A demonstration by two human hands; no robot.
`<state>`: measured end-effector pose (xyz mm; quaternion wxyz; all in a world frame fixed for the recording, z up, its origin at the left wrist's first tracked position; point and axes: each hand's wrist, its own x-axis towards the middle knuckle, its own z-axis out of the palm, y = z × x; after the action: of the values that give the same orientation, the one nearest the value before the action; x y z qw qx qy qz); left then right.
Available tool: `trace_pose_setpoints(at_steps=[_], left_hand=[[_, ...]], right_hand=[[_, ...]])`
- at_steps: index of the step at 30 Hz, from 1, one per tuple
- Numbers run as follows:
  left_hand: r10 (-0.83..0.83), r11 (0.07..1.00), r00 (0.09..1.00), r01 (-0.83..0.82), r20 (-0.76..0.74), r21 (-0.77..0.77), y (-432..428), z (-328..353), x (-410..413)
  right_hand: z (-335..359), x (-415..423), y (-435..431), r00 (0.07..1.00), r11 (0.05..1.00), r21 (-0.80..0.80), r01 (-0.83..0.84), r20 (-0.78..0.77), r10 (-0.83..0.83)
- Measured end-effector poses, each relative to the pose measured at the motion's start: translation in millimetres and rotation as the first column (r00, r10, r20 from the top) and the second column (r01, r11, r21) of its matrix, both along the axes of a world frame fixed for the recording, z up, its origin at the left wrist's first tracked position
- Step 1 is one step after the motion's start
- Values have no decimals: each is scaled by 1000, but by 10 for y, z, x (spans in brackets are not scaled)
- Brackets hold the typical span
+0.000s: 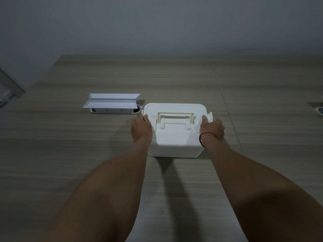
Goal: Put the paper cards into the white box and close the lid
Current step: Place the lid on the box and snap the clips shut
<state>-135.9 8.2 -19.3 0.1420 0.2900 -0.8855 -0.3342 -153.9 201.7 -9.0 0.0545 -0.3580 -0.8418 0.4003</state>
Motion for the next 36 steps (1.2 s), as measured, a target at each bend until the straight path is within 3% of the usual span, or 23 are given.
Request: trace_pose_setpoints(at_steps=[6, 11, 16, 22, 27, 36], left_hand=[[32, 999, 999, -32, 40, 3, 6, 46, -21], [98, 961, 978, -141, 184, 236, 122, 260, -139], [20, 966, 965, -86, 263, 242, 196, 273, -86], [-147, 988, 962, 131, 231, 82, 125, 117, 162], [-129, 991, 978, 131, 162, -1, 146, 40, 250], [-140, 987, 976, 150, 165, -50, 37, -3, -167]], right_hand=[[65, -27, 47, 996, 990, 114, -84, 8, 84], [142, -59, -142, 995, 996, -15, -91, 42, 91], [174, -64, -159, 982, 985, -104, -141, 110, 152], [68, 105, -94, 960, 964, -15, -264, 90, 264], [8, 131, -135, 968, 966, 67, -250, 39, 248], [1, -348, -242, 970, 968, 67, -240, 52, 237]])
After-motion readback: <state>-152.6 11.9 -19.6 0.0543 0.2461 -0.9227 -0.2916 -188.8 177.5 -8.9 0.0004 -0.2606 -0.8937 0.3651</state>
